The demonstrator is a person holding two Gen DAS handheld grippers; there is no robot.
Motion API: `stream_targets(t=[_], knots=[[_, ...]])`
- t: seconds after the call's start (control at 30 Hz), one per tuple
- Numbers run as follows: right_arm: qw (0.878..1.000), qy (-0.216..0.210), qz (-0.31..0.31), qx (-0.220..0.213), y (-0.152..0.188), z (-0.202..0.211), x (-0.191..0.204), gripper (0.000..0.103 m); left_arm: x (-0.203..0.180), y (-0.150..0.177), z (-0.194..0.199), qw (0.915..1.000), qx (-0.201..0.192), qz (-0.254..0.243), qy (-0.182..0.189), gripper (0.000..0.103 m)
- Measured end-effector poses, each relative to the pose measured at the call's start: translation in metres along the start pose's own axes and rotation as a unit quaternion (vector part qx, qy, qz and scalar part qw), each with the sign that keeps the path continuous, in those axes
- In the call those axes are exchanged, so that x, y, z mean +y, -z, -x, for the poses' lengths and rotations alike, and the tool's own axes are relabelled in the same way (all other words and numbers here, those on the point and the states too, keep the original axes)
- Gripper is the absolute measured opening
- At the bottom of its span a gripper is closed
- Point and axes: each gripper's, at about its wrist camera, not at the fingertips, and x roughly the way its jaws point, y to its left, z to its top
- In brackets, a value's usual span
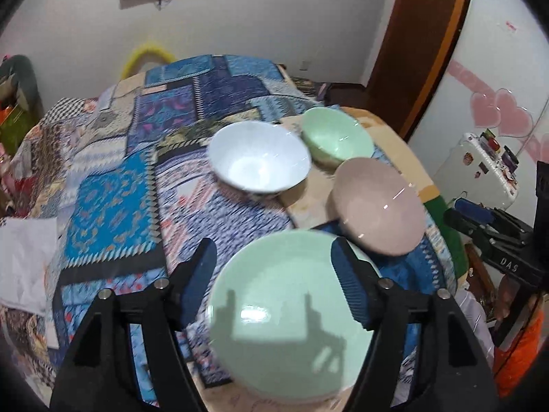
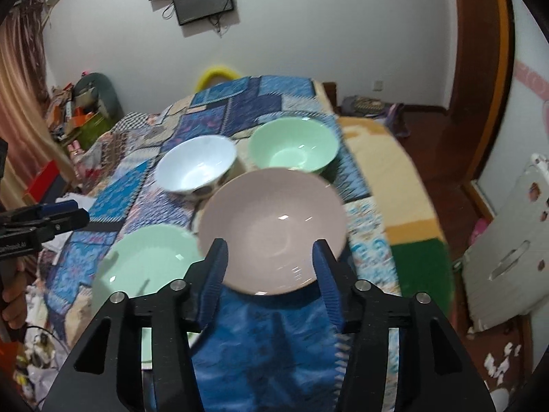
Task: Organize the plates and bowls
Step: 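Open both tools and release the mint-green plate, then move both tools to the pale pink bowl and grip its rim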
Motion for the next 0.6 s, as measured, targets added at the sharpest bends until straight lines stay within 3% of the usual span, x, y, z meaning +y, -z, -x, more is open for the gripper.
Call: stream_targets(t=[0.17, 0.43, 0.6], knots=[[1.000, 0.019, -0.009, 0.001, -0.004, -0.008, -0.018, 0.050, -0.024, -0.019, -0.031, 0.9995, 0.018, -0.016, 0.020, 0.078], [0.999, 0.024, -0.035, 0.028, -0.001, -0.036, -0.045, 0.050, -0.052, -0.032, -0.091, 0.9961, 0.066, -0.035, 0.046, 0.078], [0.998, 0.022, -0.046, 0.036, 0.002, -0.052, -0.054, 0.050, -0.062, -0.036, -0.122, 0.9944, 0.086, -0.045, 0.041, 0.078]])
